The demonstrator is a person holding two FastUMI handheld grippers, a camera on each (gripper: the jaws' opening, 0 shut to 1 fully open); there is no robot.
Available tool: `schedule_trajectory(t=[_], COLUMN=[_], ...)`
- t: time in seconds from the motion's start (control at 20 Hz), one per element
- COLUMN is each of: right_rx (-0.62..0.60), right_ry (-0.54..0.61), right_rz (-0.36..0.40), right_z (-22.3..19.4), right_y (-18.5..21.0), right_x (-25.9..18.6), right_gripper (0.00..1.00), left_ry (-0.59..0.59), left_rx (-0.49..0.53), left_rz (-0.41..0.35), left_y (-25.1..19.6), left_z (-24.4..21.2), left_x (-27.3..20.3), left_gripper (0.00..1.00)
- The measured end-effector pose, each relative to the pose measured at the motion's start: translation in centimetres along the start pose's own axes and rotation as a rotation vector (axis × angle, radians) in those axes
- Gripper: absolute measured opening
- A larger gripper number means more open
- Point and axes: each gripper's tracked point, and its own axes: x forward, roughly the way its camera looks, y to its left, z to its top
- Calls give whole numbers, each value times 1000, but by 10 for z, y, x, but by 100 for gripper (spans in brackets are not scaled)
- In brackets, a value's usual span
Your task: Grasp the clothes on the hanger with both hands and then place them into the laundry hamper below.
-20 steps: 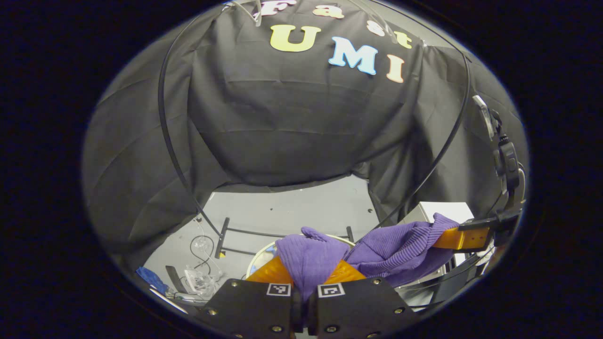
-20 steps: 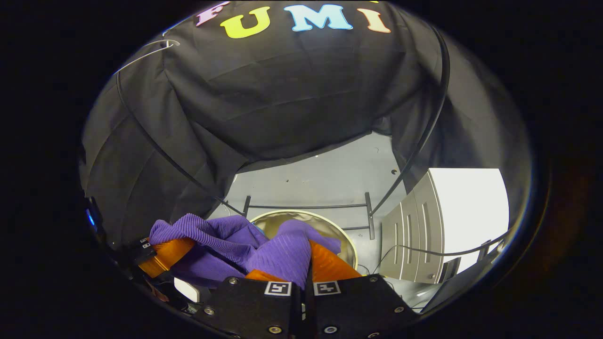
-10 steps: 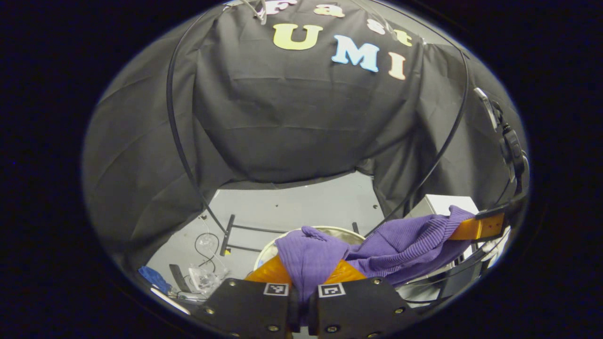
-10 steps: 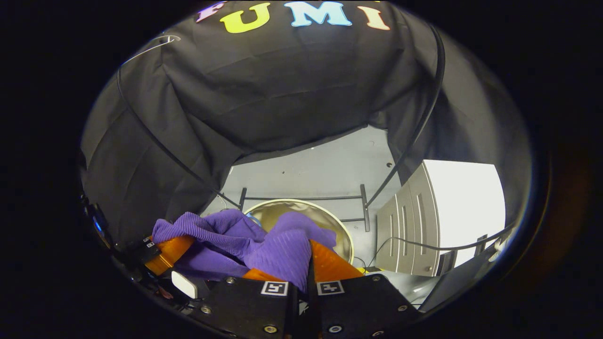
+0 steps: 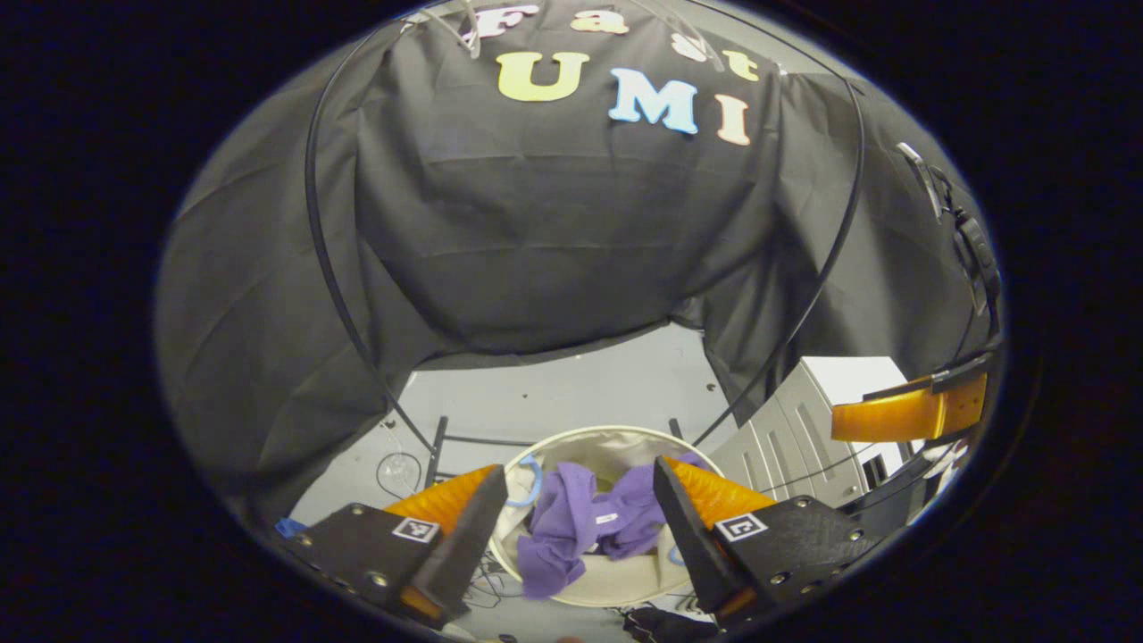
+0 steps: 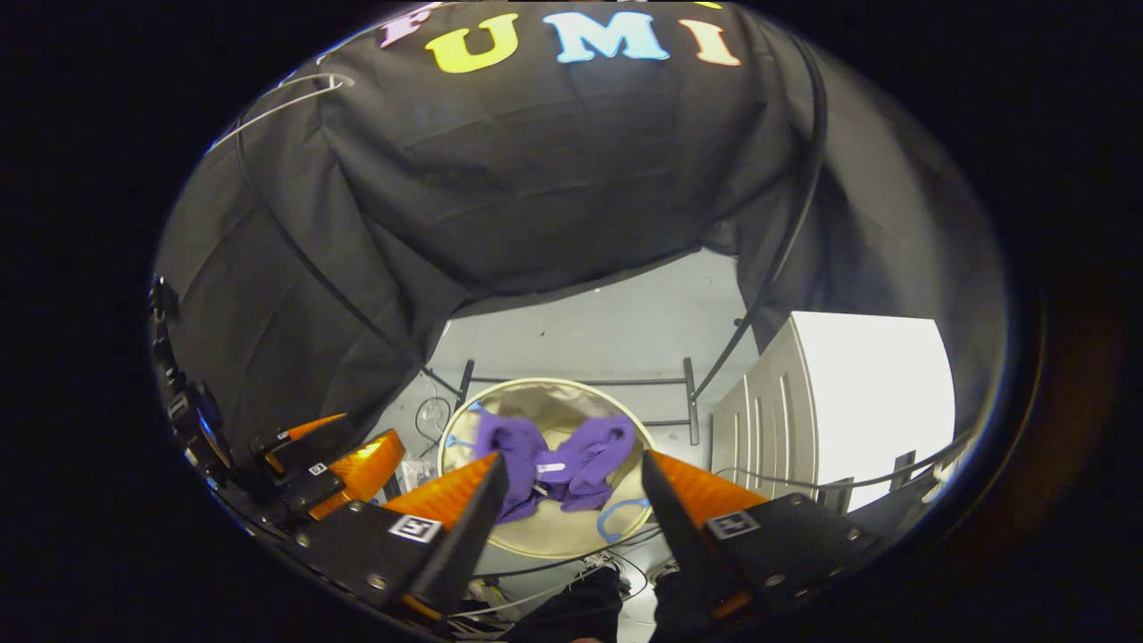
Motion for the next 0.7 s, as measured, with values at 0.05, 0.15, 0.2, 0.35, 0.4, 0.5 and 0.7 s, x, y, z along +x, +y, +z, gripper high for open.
schedule_trajectory(t=[0.05, 0.15, 0.2, 0.35, 0.4, 0.5, 0.7], right_rx=[10, 7, 3, 11, 17, 32, 24], right_ry=[-29, -97, -135, -243, -271, -328, -471], right_rz=[-5, -21, -35, -56, -57, -62, -70], right_z=[10, 32, 43, 64, 70, 90, 119], right_y=[-5, -20, -31, -61, -71, -92, -131], right_x=[-6, -21, -31, -63, -75, -91, -150], right_gripper=[97, 96, 96, 96, 96, 96, 96], left_ry=[-11, -43, -59, -122, -148, -202, -306], left_rx=[12, 20, 21, 21, 20, 20, -17], left_rz=[8, 8, 12, 48, 59, 92, 133], left_y=[-1, -9, -14, -28, -36, -50, -81], left_z=[7, 23, 32, 67, 79, 112, 169], left_x=[-5, -17, -24, -48, -58, -83, -143], left_gripper=[96, 95, 95, 95, 95, 100, 89])
